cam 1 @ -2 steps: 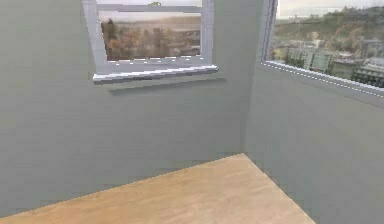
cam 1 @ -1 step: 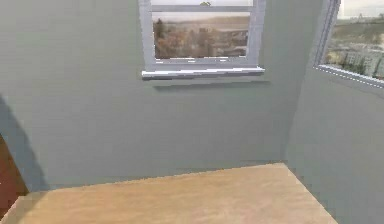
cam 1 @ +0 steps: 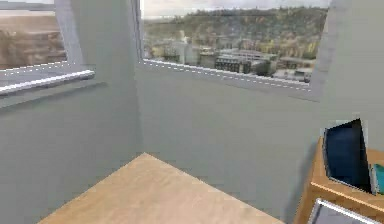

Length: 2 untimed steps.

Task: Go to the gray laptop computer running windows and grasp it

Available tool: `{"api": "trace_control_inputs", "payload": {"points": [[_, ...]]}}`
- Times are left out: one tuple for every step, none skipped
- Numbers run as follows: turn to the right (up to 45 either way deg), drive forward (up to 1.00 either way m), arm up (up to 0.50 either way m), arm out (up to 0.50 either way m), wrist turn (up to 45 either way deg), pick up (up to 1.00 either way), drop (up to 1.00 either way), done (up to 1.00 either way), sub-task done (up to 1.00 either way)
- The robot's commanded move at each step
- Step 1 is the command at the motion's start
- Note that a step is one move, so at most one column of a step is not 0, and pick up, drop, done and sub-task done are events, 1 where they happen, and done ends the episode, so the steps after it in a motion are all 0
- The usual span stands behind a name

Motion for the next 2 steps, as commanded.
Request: {"api": "trace_control_inputs", "payload": {"points": [[45.0,0.00,0.00,0.00,0.0,0.00,0.00,0.00,0.00],[18.0,0.00,0.00,0.00,0.0,0.00,0.00,0.00,0.00]]}}
